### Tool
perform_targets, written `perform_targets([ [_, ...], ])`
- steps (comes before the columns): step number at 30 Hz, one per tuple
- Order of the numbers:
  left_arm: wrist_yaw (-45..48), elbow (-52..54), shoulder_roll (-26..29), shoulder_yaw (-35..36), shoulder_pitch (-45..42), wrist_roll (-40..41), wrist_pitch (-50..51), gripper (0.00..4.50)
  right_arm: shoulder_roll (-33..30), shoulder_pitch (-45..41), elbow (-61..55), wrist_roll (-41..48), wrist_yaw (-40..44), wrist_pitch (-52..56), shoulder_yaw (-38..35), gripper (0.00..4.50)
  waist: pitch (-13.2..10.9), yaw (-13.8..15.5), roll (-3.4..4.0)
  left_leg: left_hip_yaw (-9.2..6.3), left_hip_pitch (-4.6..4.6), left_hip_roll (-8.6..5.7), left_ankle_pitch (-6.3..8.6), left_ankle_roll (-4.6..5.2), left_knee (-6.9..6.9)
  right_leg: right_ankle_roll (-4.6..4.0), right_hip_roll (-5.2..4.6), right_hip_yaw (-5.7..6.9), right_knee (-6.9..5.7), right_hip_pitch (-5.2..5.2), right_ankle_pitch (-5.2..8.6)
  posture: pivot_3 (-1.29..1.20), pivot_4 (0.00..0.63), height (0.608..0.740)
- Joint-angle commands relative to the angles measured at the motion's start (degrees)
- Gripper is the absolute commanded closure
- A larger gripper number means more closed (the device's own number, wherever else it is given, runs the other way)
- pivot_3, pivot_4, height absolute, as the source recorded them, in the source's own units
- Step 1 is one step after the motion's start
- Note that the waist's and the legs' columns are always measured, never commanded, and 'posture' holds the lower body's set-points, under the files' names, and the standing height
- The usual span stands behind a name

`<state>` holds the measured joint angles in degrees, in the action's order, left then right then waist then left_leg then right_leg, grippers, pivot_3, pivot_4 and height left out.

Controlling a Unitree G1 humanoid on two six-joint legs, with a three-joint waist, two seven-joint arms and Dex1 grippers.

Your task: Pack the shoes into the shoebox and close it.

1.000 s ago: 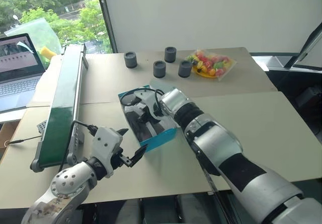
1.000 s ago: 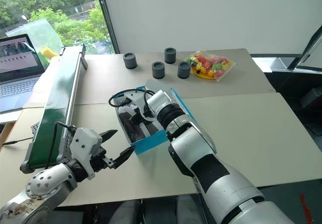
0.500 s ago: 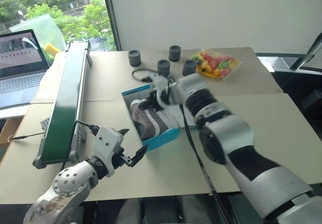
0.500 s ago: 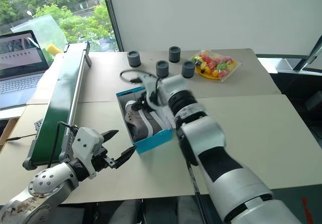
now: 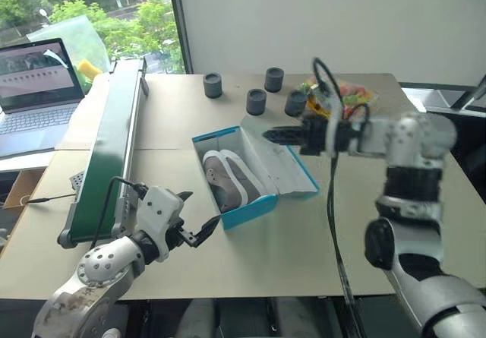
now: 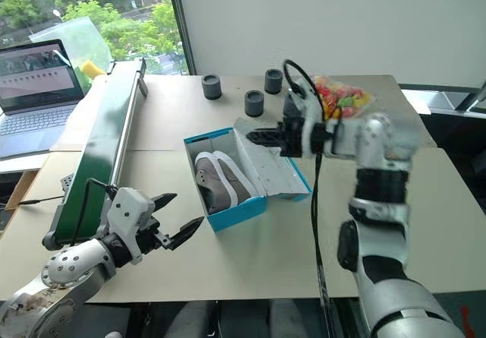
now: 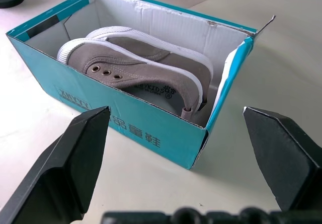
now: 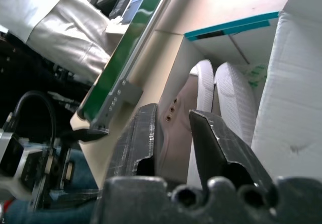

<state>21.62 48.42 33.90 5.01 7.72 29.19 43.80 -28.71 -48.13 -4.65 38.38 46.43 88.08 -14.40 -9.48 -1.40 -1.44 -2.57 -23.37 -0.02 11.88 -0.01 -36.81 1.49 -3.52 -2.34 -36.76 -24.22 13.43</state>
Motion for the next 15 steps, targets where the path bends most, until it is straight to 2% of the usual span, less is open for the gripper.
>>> perform_targets([
  [1, 1.6, -0.1, 0.8, 0.9, -1.0, -0.2, -1.7, 0.0, -9.5, 9.0, -14.1, 6.5, 8.3, -3.7, 4.2, 4.43, 0.0, -0.1, 0.0, 0.02, 0.04, 0.0, 0.0, 0.0, 0.0, 0.0, 0.0, -0.01, 0.0, 0.02, 0.01, 0.0, 0.15, 0.728],
  [2, 1.9, -0.4, 1.0, 0.9, -1.2, -0.2, -1.8, 0.0, -11.5, 10.9, -15.7, 6.3, 9.0, -5.1, 6.1, 4.43, 0.0, -0.5, 0.0, 0.05, 0.09, 0.02, 0.0, 0.0, 0.0, 0.01, 0.02, -0.03, 0.0, 0.07, 0.02, 0.0, 0.15, 0.728],
  [4, 2.4, -0.9, 1.3, 0.5, -2.0, -0.4, -1.9, 0.0, -17.8, 16.7, -19.1, -0.4, 9.2, -12.6, 17.2, 4.43, 0.0, -0.9, -0.01, 0.13, 0.16, 0.06, 0.0, 0.01, 0.0, 0.04, 0.04, -0.1, -0.01, 0.12, 0.03, 0.0, 0.15, 0.728],
  [5, 2.7, -1.2, 1.3, 0.5, -2.4, -0.4, -1.9, 0.0, -19.7, 18.5, -20.0, -3.3, 8.7, -15.7, 21.7, 4.43, 0.0, -1.0, -0.02, 0.15, 0.21, 0.07, 0.0, 0.01, -0.01, 0.34, 0.06, -0.1, 0.0, 0.16, 0.22, 0.0, 0.15, 0.728],
  [7, 3.1, -1.5, 1.5, 0.5, -2.8, -0.5, -1.8, 0.0, -20.6, 19.9, -20.1, -6.7, 6.8, -19.0, 26.9, 4.43, 0.0, -1.1, -0.03, 0.21, 0.25, 0.11, 0.0, 0.0, -0.03, 0.39, 0.08, -0.14, 0.02, 0.17, 0.29, 0.0, 0.15, 0.728],
  [11, 3.6, -1.7, 1.8, 1.3, -3.6, -0.2, -1.5, 0.0, -13.1, 19.2, -12.5, -14.8, -5.0, -20.4, 31.9, 4.43, 0.0, -1.2, -0.12, 0.35, 0.24, 0.16, -0.01, -0.01, -0.08, 0.39, 0.12, -0.31, -0.04, 0.1, 0.28, 0.0, 0.15, 0.728],
  [15, 3.8, -1.3, 2.3, 1.9, -3.6, 0.1, -0.9, 0.0, 0.3, 18.9, -0.7, -20.4, -19.7, -22.0, 26.2, 4.43, 0.0, -0.8, -0.2, 0.3, 0.17, 0.13, -0.01, -0.02, -0.13, 0.02, 0.11, -0.3, -0.06, 0.04, 0.05, 0.0, 0.15, 0.728],
])
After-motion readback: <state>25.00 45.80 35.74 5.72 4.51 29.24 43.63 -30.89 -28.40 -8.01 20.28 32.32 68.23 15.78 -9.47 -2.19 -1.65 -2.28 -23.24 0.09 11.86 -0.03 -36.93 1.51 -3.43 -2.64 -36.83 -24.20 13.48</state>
